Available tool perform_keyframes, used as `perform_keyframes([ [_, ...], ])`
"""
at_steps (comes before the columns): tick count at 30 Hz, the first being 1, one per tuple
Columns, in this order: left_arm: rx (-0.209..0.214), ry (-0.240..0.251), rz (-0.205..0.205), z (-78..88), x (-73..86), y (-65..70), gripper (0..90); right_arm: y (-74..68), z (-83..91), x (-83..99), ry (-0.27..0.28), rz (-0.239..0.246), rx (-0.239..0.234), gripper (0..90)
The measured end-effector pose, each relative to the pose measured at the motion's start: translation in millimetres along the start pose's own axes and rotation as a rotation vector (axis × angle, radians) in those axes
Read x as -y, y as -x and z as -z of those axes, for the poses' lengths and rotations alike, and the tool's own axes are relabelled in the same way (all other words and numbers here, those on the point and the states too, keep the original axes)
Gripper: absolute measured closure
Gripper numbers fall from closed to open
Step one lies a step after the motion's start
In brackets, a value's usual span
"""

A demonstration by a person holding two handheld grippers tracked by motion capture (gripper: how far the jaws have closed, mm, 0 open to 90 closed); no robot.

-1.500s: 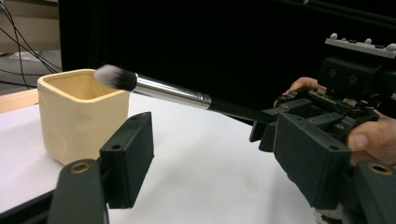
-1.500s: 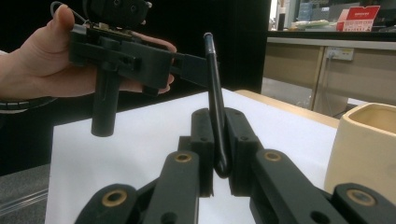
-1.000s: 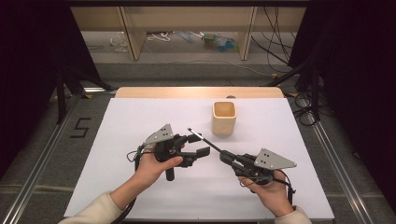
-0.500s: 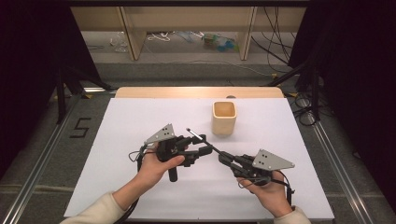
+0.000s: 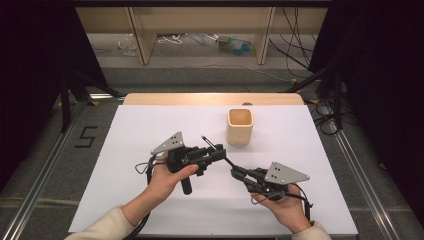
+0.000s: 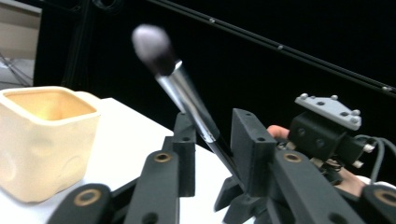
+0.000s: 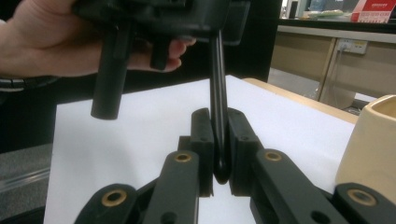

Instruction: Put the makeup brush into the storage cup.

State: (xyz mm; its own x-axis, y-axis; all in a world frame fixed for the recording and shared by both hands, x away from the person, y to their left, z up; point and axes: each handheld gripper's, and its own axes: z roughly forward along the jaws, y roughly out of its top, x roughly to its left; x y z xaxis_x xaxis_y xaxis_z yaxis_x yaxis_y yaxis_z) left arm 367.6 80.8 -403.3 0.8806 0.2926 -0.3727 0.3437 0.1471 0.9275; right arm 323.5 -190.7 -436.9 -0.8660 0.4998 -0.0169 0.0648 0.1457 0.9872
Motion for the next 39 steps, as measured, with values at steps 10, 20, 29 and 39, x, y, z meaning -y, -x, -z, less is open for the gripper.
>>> perform_keyframes([
  [10, -0.018, -0.032, -0.123, -0.2, -2.9, 14.8, 83.2, -3.8, -7.4, 3.1, -0.155, 0.005, 0.008, 54.1],
  [20, -0.072, -0.074, -0.188, 3.4, -4.9, 16.2, 83.2, -0.4, -7.3, 3.5, -0.19, -0.012, 0.024, 40.4],
  [29, -0.13, -0.124, -0.244, 1.3, -3.4, 22.0, 83.2, -0.9, -7.8, 2.1, -0.188, -0.004, 0.046, 38.0],
  [39, -0.182, -0.211, -0.301, -8.6, 6.0, 31.5, 83.2, -7.2, -14.9, -4.1, -0.155, 0.035, 0.078, 42.7],
])
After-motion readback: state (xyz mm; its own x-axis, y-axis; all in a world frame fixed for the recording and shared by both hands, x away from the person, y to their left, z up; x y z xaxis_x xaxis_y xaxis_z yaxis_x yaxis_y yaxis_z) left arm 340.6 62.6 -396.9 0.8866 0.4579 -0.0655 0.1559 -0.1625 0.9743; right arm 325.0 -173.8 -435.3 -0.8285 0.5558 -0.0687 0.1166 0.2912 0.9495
